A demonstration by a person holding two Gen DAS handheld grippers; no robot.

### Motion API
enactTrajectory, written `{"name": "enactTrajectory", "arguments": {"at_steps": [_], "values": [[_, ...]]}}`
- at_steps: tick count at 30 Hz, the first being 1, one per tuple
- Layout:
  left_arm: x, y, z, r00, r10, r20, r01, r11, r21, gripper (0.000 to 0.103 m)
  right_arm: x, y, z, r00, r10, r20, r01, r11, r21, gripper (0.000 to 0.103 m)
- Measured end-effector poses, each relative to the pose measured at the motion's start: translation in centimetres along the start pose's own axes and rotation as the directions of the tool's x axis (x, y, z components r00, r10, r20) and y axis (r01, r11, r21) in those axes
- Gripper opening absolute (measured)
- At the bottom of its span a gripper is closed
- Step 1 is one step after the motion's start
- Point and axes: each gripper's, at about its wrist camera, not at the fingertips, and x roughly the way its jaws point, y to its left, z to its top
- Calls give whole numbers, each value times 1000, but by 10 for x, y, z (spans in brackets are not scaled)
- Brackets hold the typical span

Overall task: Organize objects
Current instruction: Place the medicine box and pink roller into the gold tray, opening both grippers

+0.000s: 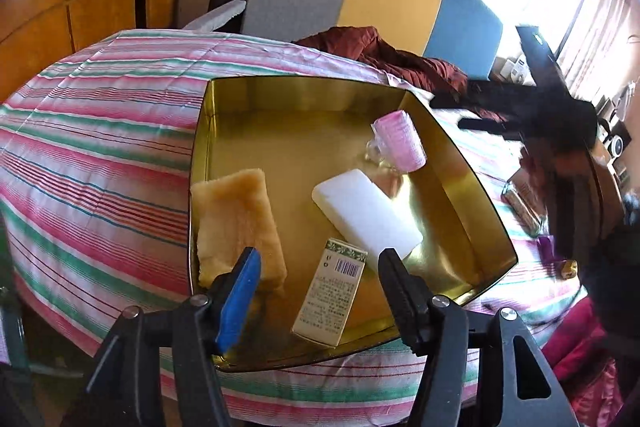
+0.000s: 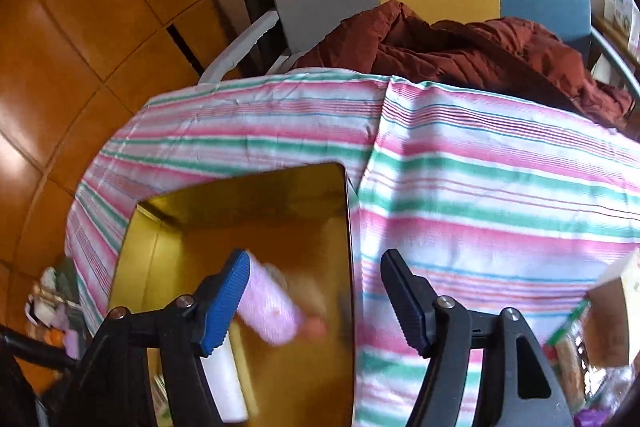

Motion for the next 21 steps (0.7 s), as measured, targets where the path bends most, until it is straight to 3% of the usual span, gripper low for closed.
{"name": "enactTrajectory", "arguments": {"at_steps": [5,8,10,12,16,17,19,21], "values": [[-6,-5,1,1000,5,11,-5,1000,-12,66,-17,16,-25,999,-12,33,14,998,-59,73],[-10,-9,1,1000,5,23,-5,1000,-13,67,-23,28,-35,997,75,13,-74,993,-95,73],[-13,-10,1,1000,2,28,-2,1000,-15,68,-16,41,-41,975,207,-81,-216,969,-119,73],[-16,-11,-1,999,-1,33,1,1000,-13,68,3,52,-44,941,282,-186,-306,945,-116,73],[-24,-7,-5,999,3,42,-2,1000,-27,70,50,55,-35,900,328,-285,-349,937,-24,73],[-25,-6,-5,999,4,44,-2,999,-32,71,57,53,-29,908,317,-275,-330,944,-3,77],[-29,-2,-6,999,11,49,-9,999,-38,71,59,46,-15,958,221,-184,-225,974,-1,84],[-33,2,-6,998,14,60,-11,999,-44,73,50,42,-10,966,227,-126,-226,974,21,84]]}}
